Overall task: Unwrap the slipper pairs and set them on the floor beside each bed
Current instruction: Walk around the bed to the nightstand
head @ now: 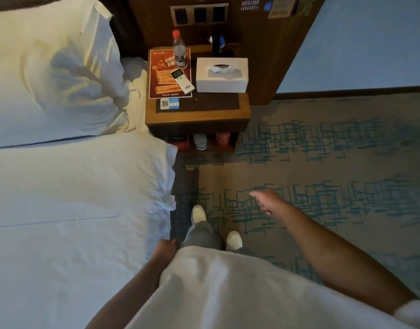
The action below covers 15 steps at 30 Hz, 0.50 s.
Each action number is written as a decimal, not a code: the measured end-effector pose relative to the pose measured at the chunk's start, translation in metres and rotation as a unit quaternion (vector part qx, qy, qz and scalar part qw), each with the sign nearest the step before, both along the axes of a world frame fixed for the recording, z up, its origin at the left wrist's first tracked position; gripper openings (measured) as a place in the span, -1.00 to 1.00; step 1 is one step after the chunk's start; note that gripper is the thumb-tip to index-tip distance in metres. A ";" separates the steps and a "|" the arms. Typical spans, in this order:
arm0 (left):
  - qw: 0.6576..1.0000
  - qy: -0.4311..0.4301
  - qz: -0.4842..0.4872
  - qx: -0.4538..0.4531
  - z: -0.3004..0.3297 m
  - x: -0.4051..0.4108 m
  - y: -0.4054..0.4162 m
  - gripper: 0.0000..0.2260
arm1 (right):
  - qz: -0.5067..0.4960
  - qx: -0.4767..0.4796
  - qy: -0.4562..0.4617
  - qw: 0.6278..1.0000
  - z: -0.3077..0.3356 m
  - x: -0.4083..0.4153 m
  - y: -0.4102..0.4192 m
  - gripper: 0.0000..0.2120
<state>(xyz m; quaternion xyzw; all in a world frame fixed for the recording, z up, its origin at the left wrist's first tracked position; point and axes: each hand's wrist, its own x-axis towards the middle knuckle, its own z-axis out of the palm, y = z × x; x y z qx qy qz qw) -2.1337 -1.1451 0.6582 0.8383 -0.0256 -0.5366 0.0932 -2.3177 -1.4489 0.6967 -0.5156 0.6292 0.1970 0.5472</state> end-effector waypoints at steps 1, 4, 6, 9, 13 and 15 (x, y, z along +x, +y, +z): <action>1.000 -0.001 0.000 -0.001 0.000 0.014 -0.007 -0.71 | -0.008 -0.001 -0.007 1.000 -0.002 0.012 -0.005 -0.75; 1.000 0.007 -0.004 -0.009 0.001 0.055 -0.030 -0.71 | -0.014 -0.003 -0.004 1.000 -0.007 0.041 -0.014 -0.73; 0.999 0.000 -0.031 -0.024 0.002 0.077 -0.048 -0.68 | 0.002 -0.012 0.013 1.000 -0.013 0.054 -0.016 -0.75; 0.992 -0.006 -0.124 -0.023 0.001 0.088 -0.066 -0.70 | 0.037 -0.017 0.035 0.999 -0.020 0.062 -0.010 -0.76; 0.982 0.046 -0.182 0.003 -0.002 0.094 -0.079 -0.65 | 0.140 0.039 0.070 0.987 -0.032 0.058 0.000 -0.82; 0.978 0.070 -0.197 0.012 -0.002 0.097 -0.084 -0.65 | 0.205 0.057 0.084 0.974 -0.034 0.056 -0.002 -0.77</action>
